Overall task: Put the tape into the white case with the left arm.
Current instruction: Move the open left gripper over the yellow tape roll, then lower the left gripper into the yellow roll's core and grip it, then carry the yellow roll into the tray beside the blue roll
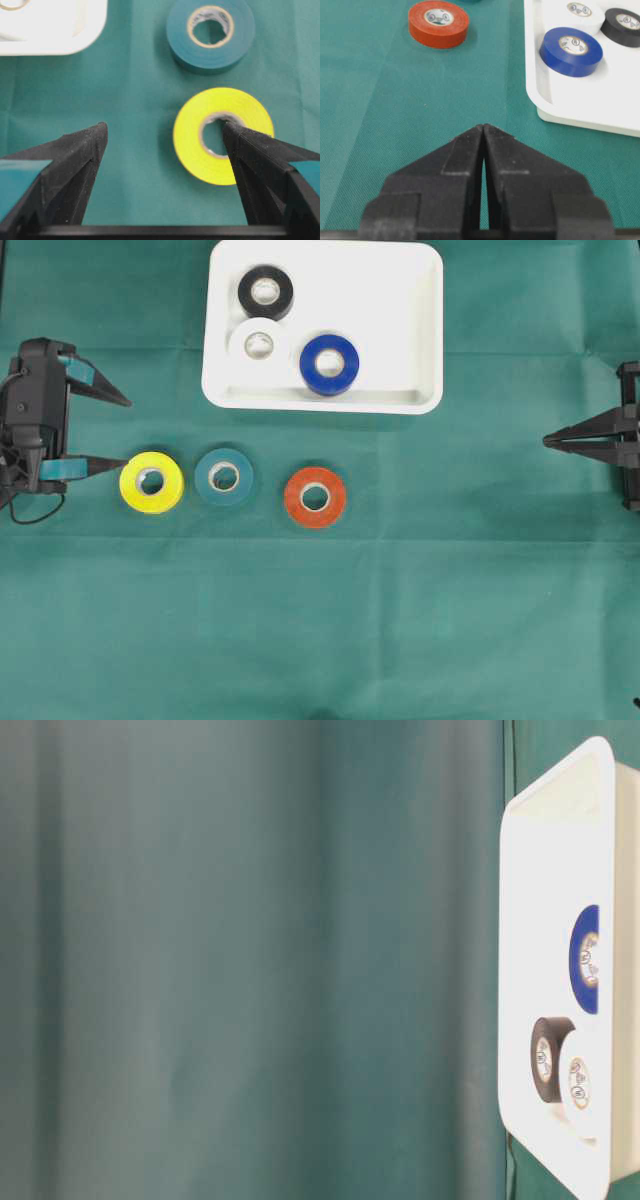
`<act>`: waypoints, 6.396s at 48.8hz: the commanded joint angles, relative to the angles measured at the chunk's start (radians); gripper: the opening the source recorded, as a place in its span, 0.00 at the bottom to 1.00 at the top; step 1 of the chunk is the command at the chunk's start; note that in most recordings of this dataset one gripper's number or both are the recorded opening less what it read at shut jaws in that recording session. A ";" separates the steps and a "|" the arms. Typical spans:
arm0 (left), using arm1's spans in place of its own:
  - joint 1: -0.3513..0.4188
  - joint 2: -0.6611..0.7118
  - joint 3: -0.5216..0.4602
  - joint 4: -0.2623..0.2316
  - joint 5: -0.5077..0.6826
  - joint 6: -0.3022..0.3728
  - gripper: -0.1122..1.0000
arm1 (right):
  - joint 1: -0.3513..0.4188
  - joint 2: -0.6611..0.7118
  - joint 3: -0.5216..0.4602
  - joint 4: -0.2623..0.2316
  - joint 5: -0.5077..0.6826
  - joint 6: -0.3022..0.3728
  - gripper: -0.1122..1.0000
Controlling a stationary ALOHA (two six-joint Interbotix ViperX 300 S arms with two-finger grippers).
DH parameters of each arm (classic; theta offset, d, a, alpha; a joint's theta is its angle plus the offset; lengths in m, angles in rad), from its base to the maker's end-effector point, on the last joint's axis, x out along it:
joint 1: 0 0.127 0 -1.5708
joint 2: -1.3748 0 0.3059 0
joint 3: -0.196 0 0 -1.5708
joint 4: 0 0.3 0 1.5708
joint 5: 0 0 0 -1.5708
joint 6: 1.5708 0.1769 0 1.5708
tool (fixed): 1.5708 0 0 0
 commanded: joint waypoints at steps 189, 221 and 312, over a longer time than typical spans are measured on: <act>-0.301 0.545 -0.314 -0.003 0.092 -0.097 0.33 | -0.002 0.009 -0.011 0.000 -0.012 0.000 0.01; -0.305 0.526 -0.402 -0.002 0.253 -0.170 0.33 | 0.000 0.009 -0.009 0.000 -0.012 0.000 0.01; 0.377 0.767 -0.706 0.005 0.166 -0.069 0.33 | -0.002 0.009 -0.009 -0.002 -0.012 0.000 0.01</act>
